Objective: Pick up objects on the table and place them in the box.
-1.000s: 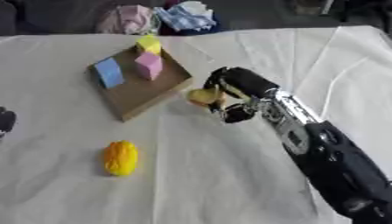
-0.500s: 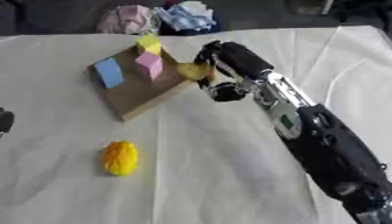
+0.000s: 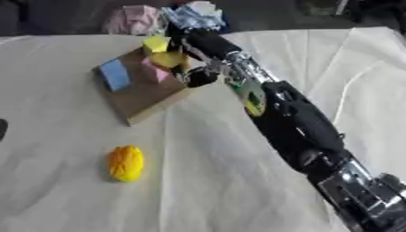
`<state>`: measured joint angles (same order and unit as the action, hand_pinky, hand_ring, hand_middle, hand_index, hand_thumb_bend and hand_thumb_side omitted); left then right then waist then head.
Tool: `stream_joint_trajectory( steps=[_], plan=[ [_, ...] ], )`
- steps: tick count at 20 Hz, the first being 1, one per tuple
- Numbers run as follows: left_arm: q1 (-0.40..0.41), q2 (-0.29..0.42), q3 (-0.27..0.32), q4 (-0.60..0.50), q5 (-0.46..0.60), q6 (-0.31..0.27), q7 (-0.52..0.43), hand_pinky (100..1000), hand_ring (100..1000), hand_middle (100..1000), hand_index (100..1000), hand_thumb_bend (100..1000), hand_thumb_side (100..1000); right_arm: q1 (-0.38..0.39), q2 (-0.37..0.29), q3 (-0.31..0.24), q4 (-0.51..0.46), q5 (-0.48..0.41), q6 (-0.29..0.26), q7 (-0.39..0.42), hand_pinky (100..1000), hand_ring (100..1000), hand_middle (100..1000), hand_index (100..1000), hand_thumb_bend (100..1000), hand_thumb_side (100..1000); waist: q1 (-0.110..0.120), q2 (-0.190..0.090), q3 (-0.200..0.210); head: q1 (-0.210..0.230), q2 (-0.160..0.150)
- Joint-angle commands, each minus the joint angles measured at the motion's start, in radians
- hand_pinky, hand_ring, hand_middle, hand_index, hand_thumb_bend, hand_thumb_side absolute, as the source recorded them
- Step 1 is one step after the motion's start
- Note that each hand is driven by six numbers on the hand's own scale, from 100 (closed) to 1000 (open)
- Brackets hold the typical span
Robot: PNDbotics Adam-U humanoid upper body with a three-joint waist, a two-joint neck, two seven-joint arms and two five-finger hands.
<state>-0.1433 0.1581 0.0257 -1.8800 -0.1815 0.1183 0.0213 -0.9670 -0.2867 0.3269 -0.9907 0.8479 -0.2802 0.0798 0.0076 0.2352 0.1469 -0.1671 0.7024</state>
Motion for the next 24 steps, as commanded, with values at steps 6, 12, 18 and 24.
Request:
stream_joint_trajectory(
  steps=[6, 12, 18, 24],
  plan=[
    [-0.011, 0.005, -0.008, -0.012, 0.004, -0.002, -0.01, 695, 562, 638, 785, 584, 494, -0.056, 0.074, -0.1, 0.182, 0.159, 0.031, -0.113, 686, 686, 570, 713, 100, 100, -0.003, -0.015, 0.011, -0.017, -0.007],
    [-0.009, 0.004, -0.009, -0.011, 0.005, -0.001, -0.009, 695, 562, 637, 785, 580, 495, -0.064, 0.078, -0.116, 0.217, 0.256, 0.068, -0.159, 747, 782, 774, 882, 239, 317, -0.003, -0.016, 0.013, -0.019, -0.007],
    [-0.008, 0.004, -0.008, -0.011, 0.005, -0.001, -0.009, 695, 561, 637, 785, 579, 496, -0.068, 0.069, -0.121, 0.21, 0.351, 0.087, -0.125, 812, 850, 885, 966, 421, 406, -0.001, -0.018, 0.01, -0.018, -0.007],
    [-0.006, 0.005, -0.006, -0.01, 0.004, 0.0, -0.007, 695, 561, 637, 785, 578, 496, -0.072, 0.036, -0.129, 0.121, 0.315, 0.092, -0.118, 818, 863, 901, 971, 411, 405, -0.001, -0.02, 0.002, -0.015, -0.007]
  ],
)
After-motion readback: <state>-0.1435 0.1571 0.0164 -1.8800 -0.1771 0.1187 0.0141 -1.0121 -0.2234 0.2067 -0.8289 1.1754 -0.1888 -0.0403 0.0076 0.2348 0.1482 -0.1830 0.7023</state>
